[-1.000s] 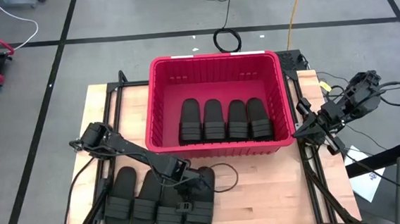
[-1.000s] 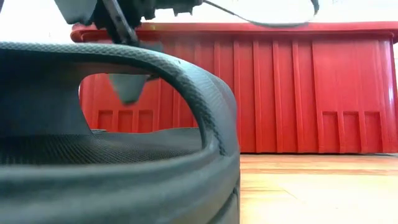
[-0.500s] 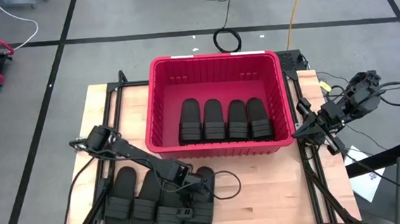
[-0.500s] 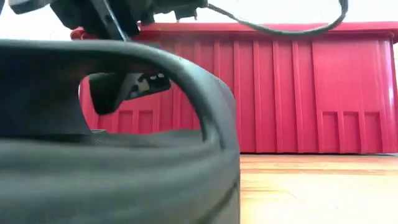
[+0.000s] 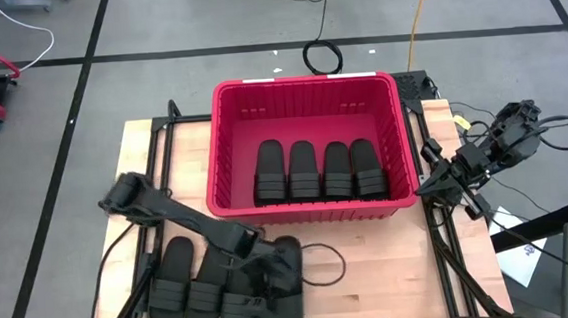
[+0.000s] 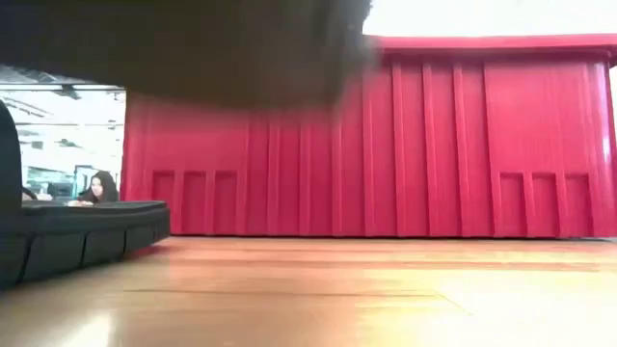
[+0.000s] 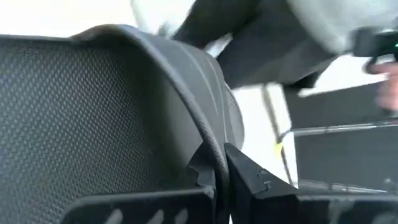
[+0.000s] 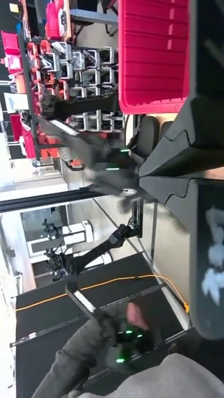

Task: Pick and place slides into bin
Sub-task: Put the black slide into the red bin

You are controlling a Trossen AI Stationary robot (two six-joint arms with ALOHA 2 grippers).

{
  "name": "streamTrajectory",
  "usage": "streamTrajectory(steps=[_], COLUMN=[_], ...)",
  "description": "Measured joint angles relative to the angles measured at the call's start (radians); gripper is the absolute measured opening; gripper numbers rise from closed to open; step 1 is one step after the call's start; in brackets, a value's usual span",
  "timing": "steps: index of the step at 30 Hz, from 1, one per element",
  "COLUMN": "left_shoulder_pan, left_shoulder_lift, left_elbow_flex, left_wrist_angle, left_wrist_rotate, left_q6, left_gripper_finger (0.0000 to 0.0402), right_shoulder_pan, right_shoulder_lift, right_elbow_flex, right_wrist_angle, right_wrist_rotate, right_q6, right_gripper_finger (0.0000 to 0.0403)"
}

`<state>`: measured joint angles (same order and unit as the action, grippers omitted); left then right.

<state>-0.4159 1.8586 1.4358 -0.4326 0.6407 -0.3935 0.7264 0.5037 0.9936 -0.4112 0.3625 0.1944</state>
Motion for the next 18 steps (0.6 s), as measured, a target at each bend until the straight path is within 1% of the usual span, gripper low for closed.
streamTrajectory(steps=[2,5,8,11,13,15,18], left_shoulder_pan=[0.007,0.028,0.056,0.096,0.140,0.200,0.309], left_shoulder_lift=[-0.061,-0.122,-0.163,-0.190,-0.194,-0.190,-0.188], left_elbow_flex=[0.050,0.126,0.233,0.396,0.509,0.605,0.709], left_wrist_angle=[0.010,-0.011,-0.083,-0.178,-0.253,-0.293,-0.329], left_wrist_rotate=[-0.009,-0.056,-0.151,-0.242,-0.304,-0.365,-0.417], left_q6=[0.007,0.006,-0.003,0.040,0.077,0.117,0.174], left_gripper_finger=[0.0007,0.0005,0.0004,0.0004,0.0003,0.0005,0.0005], right_shoulder_pan=[0.000,0.000,0.000,0.000,0.000,0.000,0.000], right_shoulder_lift=[0.000,0.000,0.000,0.000,0.000,0.000,0.000], right_elbow_flex=[0.000,0.000,0.000,0.000,0.000,0.000,0.000], right_wrist_angle=[0.001,0.001,0.003,0.009,0.020,0.033,0.048], right_wrist_rotate=[-0.001,-0.001,-0.001,-0.002,-0.002,-0.002,-0.002], right_q6=[-0.006,-0.031,-0.061,-0.075,-0.076,-0.083,-0.110], right_gripper_finger=[0.0000,0.0000,0.0000,0.0000,0.0000,0.0000,0.0000])
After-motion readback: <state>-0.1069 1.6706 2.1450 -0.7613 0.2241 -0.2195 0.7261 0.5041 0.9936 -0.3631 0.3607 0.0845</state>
